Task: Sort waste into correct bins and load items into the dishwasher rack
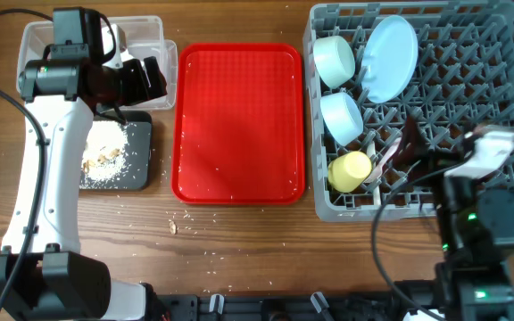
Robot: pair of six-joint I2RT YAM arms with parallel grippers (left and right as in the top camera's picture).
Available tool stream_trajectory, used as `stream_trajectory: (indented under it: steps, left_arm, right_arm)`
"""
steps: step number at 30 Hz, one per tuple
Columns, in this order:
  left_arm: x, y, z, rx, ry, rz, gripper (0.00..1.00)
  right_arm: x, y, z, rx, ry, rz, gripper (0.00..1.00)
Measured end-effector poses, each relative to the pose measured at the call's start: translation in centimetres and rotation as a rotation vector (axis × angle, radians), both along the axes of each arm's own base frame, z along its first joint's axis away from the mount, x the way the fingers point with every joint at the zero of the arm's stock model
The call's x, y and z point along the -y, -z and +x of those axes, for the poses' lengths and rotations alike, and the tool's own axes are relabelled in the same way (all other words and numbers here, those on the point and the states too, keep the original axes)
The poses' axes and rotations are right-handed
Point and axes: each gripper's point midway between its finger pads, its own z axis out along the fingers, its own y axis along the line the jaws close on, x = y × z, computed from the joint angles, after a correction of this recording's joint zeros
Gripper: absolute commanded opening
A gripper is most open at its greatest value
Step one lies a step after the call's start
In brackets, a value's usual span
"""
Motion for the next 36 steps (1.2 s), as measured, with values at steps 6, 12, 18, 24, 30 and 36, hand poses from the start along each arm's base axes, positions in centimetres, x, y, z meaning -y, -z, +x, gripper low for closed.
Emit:
stream_trajectory:
  steps: [6, 12, 18, 24, 30, 36]
  left_arm:
    - [0.0, 0.0, -0.1, -0.003, 0.000, -0.001, 1.00]
    - [0.0, 0.0, -0.1, -0.003, 0.000, 0.000, 1.00]
    - [0.0, 0.0, -0.1, -0.003, 0.000, -0.001, 1.00]
    - [0.0, 0.0, -0.1, -0.003, 0.000, -0.001, 1.00]
    - [0.0, 0.0, -0.1, -0.002, 0.000, 0.000, 1.00]
    - [-0.1, -6.3, 1.2, 0.295, -0.002, 0.012, 1.00]
  right_arm:
    - [-0.9, 9.2, -1.6, 0.084, -0.056, 0.004, 1.00]
    - [-0.9, 12.1, -2.6, 0.068, -0.056, 0.004, 1.00]
    - [-0.9, 12.2, -2.6, 0.062, -0.056, 0.004, 1.00]
    - [-0.9, 12.2, -2.6, 0.062, -0.056, 0.004, 1.00]
    - [-0.9, 12.2, -2.6, 0.062, -0.056, 0.004, 1.00]
    - [-0.9, 12.2, -2.6, 0.062, -0.056, 0.004, 1.00]
